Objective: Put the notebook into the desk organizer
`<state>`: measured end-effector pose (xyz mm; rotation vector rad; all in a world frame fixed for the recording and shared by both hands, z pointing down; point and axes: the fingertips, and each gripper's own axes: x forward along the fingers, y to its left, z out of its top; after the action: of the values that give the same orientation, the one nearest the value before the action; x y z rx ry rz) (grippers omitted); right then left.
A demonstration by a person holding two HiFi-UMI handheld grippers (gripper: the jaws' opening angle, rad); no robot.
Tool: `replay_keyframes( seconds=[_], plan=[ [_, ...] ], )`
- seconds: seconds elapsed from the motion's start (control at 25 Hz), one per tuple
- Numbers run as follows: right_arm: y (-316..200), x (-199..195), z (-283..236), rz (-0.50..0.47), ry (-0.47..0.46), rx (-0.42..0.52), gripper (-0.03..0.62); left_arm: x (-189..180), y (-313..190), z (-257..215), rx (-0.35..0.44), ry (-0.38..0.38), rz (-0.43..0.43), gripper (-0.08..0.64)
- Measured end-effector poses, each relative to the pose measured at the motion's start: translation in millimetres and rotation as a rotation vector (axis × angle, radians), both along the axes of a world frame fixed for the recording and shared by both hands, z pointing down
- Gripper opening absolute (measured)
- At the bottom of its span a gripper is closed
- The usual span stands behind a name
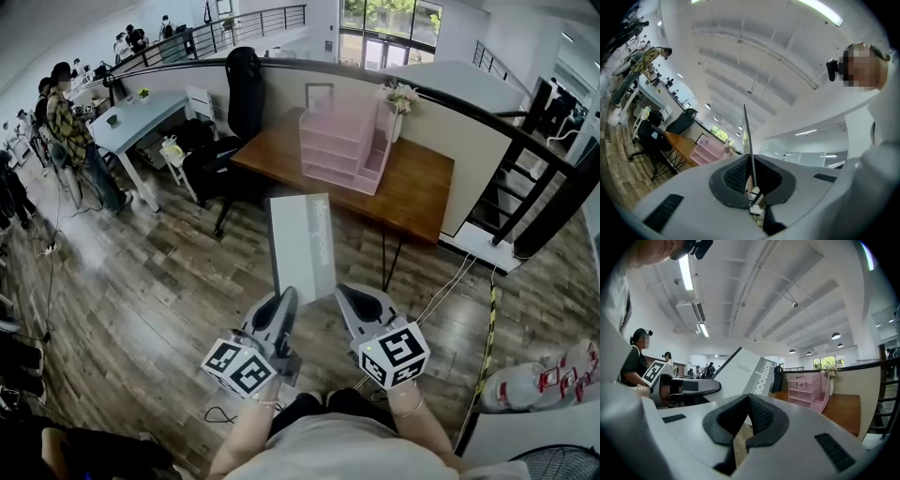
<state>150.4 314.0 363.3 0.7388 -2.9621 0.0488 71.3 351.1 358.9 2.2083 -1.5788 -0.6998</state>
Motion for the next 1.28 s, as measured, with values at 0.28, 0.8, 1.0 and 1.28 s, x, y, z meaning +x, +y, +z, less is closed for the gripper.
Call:
replay_keyframes(
  seconds=[0.28, 0.8, 1.0, 1.28],
  plan=[
    [2.6, -17.4, 16.7, 0.002, 0.002, -0.034, 0.012, -13.4, 2.5, 10.3, -0.014, -0.043, 0.024, 0.021],
    [-87.6, -65.7, 22.4, -0.018, -0.007, -0.036, 0.012, -59.2, -77.0, 22.5, -0.022, 0.000, -0.002, 0.021],
    [-154.0, -91.2, 15.5, -0.018, -0.026, -0.023, 0.012, -88.8, -135.8, 14.9, 0.000, 0.001, -0.020, 0.021],
    [-237.5, -121.5, 8.6, -0.048, -0.043, -0.010, 0.012, -114.5, -221.5, 7.1, 0.012, 0.001, -0.036, 0.021]
  ],
)
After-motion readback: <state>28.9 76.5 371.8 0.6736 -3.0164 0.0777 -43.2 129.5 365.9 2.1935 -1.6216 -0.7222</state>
